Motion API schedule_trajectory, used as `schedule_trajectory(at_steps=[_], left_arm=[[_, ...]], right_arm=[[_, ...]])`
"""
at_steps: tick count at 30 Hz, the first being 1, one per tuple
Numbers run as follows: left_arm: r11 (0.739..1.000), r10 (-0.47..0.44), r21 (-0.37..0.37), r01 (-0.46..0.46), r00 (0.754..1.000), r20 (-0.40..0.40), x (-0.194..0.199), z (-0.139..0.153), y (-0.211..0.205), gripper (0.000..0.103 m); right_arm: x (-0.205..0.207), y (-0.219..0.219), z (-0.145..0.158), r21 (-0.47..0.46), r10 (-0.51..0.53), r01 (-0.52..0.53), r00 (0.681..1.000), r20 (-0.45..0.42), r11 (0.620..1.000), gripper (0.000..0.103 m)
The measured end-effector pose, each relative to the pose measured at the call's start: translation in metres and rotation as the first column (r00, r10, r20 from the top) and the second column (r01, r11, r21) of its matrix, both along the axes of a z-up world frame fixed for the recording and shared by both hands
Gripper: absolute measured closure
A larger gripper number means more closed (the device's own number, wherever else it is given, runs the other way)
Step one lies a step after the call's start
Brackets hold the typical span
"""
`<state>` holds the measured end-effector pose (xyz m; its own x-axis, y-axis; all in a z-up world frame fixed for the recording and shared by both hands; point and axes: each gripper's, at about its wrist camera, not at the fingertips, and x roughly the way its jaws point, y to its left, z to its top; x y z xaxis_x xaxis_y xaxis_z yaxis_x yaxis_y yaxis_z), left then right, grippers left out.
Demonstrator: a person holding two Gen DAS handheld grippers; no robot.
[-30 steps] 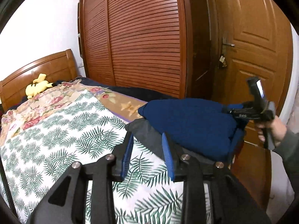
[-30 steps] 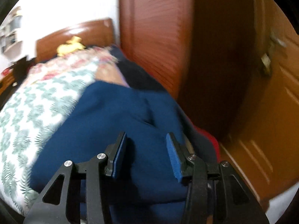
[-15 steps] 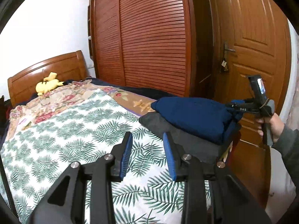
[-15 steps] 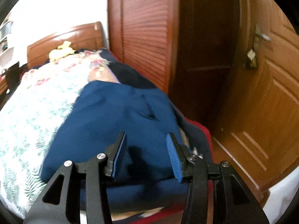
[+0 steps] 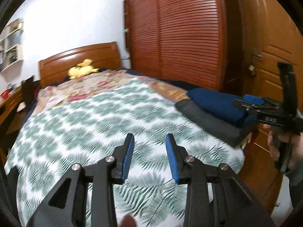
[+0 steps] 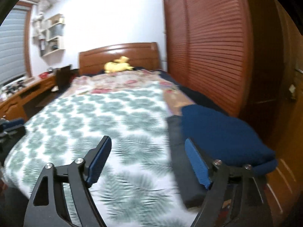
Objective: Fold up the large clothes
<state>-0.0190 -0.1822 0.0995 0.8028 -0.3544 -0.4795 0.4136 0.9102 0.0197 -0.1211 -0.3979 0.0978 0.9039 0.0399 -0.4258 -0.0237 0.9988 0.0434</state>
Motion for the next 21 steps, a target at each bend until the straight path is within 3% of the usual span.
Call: schedule_trajectory(at_steps=[5,10,16,21], left_arm=[[0.994,0.108,-0.016,-0.108,0.994,-0.011,-0.026,-0.021,0.050,0.070],[0.972,0.231,-0.034,-0.231,0.973,0.004,-0.053,-0.038,0.099,0.069],[0.935,0.351,-0.048,-0.350,0.936,0.015,-0.080,-0.055,0.146,0.069],[0.917,0.394,-0.074,-0.393,0.919,-0.006,-0.088,-0.063,0.170,0.069]], right_arm=[[-0.012,0.065,-0.008,0.030,0.093,-0.094,0.995,0.031,0.995,0.014],[-0.025,0.121,-0.016,0.034,0.161,-0.163,0.985,0.057,0.986,0.014],[-0.038,0.165,-0.032,0.060,0.233,-0.237,0.970,0.071,0.970,0.014],[-0.042,0.191,-0.042,0.054,0.283,-0.286,0.957,0.061,0.957,0.014]])
